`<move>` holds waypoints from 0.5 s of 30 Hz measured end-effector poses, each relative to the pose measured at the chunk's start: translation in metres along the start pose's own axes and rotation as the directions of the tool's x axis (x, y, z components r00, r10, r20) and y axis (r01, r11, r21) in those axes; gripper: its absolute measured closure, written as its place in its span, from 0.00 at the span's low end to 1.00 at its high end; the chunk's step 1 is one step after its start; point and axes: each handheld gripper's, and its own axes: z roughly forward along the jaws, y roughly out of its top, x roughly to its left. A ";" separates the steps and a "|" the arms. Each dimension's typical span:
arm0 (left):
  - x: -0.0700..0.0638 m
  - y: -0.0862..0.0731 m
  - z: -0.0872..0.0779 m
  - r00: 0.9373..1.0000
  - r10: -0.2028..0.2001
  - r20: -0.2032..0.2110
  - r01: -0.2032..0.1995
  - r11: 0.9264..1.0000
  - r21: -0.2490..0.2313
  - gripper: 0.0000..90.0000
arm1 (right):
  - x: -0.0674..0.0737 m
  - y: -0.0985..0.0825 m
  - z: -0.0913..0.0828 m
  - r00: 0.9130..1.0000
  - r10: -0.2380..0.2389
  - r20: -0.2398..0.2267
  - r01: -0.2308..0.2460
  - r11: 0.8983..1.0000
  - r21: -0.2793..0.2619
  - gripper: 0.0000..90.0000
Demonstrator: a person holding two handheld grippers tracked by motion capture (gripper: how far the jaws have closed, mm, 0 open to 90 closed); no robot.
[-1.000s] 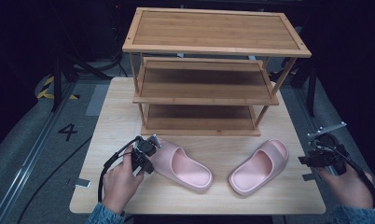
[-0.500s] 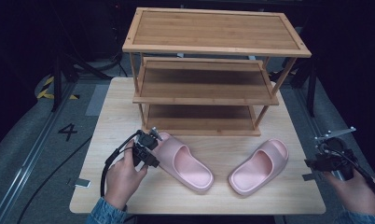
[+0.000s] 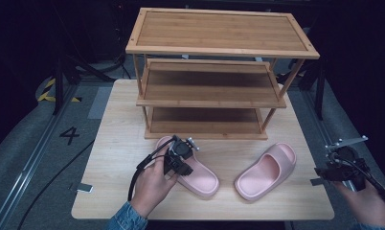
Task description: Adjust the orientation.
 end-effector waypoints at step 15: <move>0.016 -0.021 0.001 0.994 -0.086 -0.071 0.090 0.995 0.047 0.91 | 0.004 0.010 0.009 0.996 -0.018 -0.088 0.017 1.000 -0.007 0.56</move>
